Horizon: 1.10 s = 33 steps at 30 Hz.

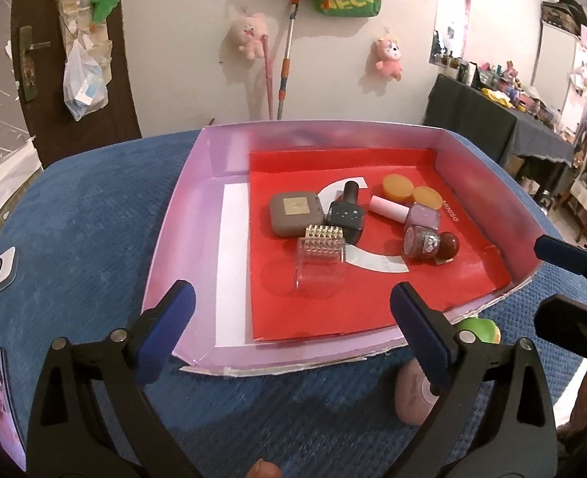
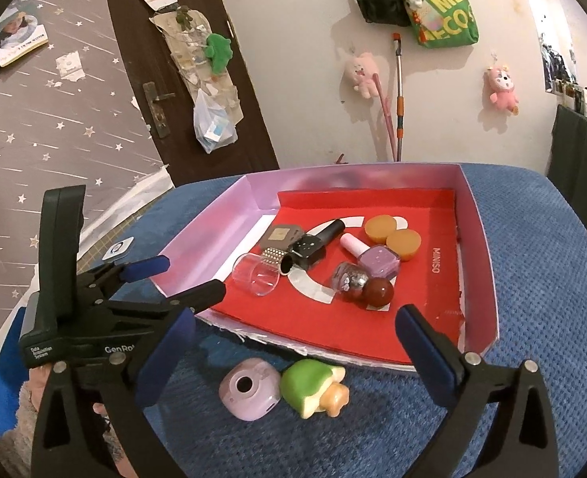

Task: Organize rigid objects
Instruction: 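Open both tools and withdraw them from the box toward the remaining objects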

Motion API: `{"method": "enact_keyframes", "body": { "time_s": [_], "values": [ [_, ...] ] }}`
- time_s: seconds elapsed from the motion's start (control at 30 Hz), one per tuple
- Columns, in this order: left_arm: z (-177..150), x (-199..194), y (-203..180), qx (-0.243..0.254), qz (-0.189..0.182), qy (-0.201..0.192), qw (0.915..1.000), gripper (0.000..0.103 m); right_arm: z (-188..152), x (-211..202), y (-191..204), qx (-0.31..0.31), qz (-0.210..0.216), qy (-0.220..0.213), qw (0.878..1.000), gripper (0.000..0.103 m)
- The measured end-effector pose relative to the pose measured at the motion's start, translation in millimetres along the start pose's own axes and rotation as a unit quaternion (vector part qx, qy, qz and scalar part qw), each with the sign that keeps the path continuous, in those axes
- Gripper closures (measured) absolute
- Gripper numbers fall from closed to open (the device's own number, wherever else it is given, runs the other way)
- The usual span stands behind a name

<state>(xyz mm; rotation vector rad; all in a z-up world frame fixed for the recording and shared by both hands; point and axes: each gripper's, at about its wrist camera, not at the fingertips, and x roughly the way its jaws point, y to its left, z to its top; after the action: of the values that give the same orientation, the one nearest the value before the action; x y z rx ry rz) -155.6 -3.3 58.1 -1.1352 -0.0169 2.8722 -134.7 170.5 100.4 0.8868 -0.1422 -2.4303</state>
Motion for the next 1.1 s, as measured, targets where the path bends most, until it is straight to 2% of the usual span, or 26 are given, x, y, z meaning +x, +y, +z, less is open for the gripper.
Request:
{"method": "enact_keyframes", "body": {
  "time_s": [0.47, 1.1],
  "values": [
    [-13.9, -17.0, 3.3, -0.006, 0.000, -0.013, 0.9999, 0.000, -10.5, -12.0, 8.5, -0.008, -0.003, -0.008, 1.000, 0.000],
    [-45.9, -33.1, -8.1, 0.007, -0.019, 0.011, 0.9997, 0.000, -34.1, -16.4, 8.6, -0.010, -0.024, 0.008, 1.000, 0.000]
  ]
}}
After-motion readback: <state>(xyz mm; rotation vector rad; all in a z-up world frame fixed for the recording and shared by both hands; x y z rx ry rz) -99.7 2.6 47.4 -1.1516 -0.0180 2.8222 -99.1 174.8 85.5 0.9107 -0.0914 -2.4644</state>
